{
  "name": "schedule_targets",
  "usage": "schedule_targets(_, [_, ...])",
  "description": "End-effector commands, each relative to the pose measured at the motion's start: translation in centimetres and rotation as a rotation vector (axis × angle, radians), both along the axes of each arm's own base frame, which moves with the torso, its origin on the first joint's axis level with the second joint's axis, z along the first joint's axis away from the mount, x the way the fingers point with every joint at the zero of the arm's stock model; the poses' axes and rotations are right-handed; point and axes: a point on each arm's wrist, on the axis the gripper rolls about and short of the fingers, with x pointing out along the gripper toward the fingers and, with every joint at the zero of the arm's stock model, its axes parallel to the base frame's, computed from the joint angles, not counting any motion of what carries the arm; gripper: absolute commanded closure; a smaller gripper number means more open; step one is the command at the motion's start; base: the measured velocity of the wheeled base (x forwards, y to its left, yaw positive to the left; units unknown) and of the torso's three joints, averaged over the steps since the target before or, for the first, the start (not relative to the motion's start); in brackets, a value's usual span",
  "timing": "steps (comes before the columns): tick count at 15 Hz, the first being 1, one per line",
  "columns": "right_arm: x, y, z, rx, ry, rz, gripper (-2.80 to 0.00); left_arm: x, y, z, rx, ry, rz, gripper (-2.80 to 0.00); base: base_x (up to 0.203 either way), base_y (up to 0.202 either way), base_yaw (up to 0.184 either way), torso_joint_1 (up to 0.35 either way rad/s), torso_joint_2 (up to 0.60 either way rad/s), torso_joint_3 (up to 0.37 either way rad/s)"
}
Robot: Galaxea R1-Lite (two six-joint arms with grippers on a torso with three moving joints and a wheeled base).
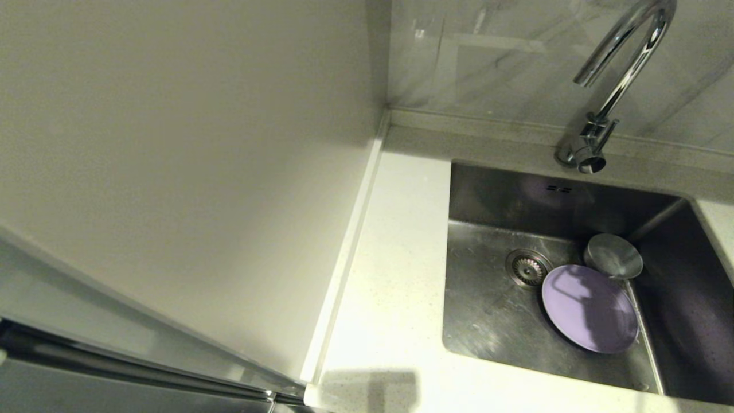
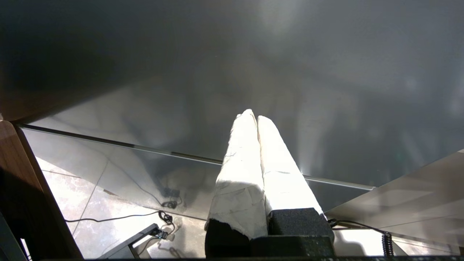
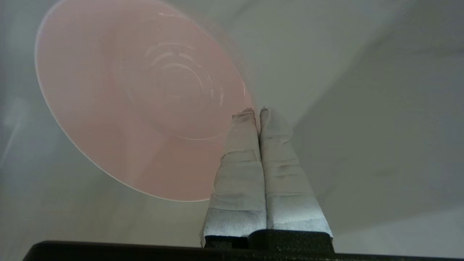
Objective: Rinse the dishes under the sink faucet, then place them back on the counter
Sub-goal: Put a bowl back to the table from the sink
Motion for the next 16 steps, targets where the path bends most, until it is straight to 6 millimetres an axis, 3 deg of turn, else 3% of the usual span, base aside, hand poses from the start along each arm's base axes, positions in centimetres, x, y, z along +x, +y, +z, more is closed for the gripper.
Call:
schedule_targets(1, [-1.7,0.5,0.6,-0.048,-0.193,-0.018,0.0,0.0,0.0,-0.1,-0.001,0.004,0.0,0.0,0.0,0.0,0.0,0.0,0.0,0.0])
schedule_targets(5, [-3.4,1.1,0.8,-0.067,-0.388,-0.033,0.0,0.0,0.0,-0.1,-0.001,0.003,0.001,0.0,0.0,0.0,0.0,0.0,0.0,0.0])
schedule_targets(8, [-4.2,1.3,1.3,-0.06,-0.441,-0.048,0.0,0.0,0.0,-0.1,-0.001,0.004,0.0,0.0,0.0,0.0,0.0,0.0,0.0,0.0])
schedule_targets(16, [-3.8,1.2,0.5,-0.037,-0.415,-0.063,0.0,0.0,0.0,-0.1,-0.001,0.002,0.0,0.0,0.0,0.0,0.0,0.0,0.0,0.0])
